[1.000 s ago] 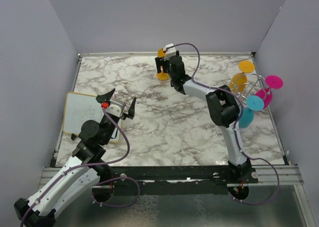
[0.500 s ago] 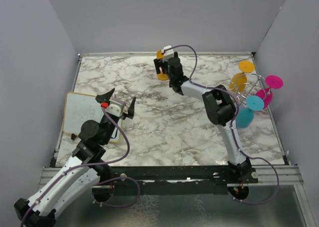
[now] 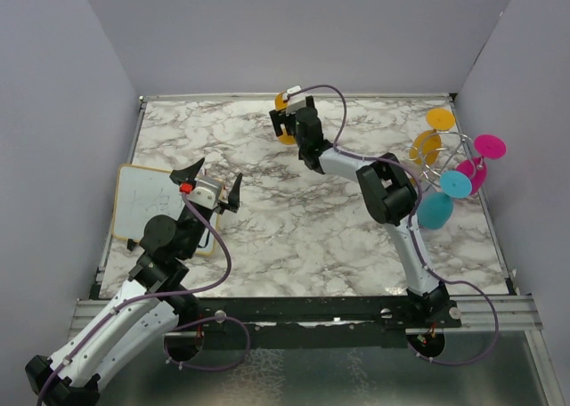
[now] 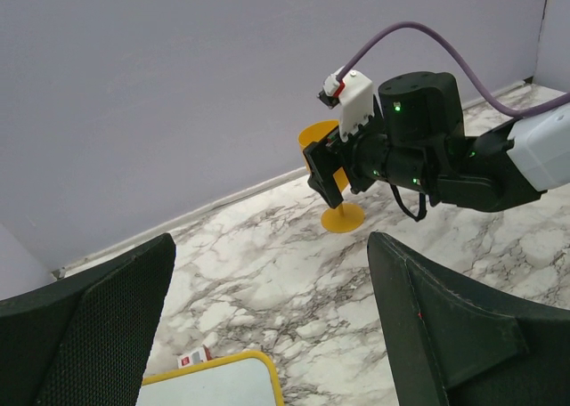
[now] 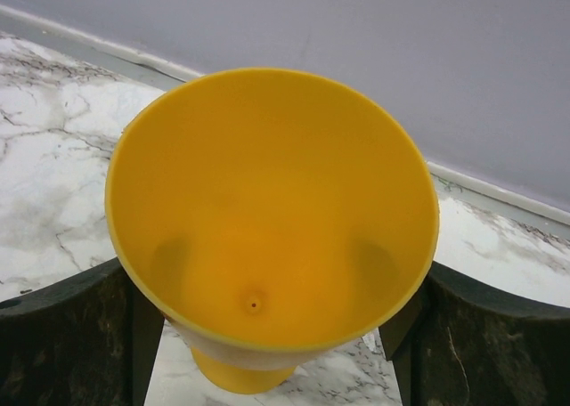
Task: Take the wine glass off the wine glass rack
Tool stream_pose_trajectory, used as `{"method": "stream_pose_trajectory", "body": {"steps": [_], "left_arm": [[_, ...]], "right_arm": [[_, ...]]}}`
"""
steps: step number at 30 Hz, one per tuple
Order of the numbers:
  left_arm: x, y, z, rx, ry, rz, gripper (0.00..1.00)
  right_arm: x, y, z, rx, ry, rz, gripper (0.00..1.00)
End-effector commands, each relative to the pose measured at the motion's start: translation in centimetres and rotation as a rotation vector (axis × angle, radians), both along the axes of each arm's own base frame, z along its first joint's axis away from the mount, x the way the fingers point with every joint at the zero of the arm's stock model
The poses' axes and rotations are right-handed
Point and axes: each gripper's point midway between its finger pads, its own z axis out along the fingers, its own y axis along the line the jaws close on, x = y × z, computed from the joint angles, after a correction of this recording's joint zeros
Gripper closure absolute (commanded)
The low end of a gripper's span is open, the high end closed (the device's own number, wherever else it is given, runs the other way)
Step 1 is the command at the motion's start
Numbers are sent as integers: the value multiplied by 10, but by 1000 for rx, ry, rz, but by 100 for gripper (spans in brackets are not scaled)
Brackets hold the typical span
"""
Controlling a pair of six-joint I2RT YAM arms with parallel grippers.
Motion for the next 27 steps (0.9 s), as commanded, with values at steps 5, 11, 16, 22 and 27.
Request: {"method": "stream_pose_trajectory", "body": {"steps": [5,11,16,22,27], "left_arm": [[-3,5,19,-46,-41,9,9],[-3,5,18,-46,-42,8,9],[-3,5,18,-45,-42,10,9],[-3,5,17,-42,-41,11,9],[-3,5,16,-38,-40,12,9]], "right_arm": [[3,0,13,15,-19,-34,4],[2,0,30,16,4,-36,0],[-3,-3,50,36,-12,-43,1],[-1,-2,78,56,-10,-46,1],[-7,-6,120,83,-25,-54,0]]}}
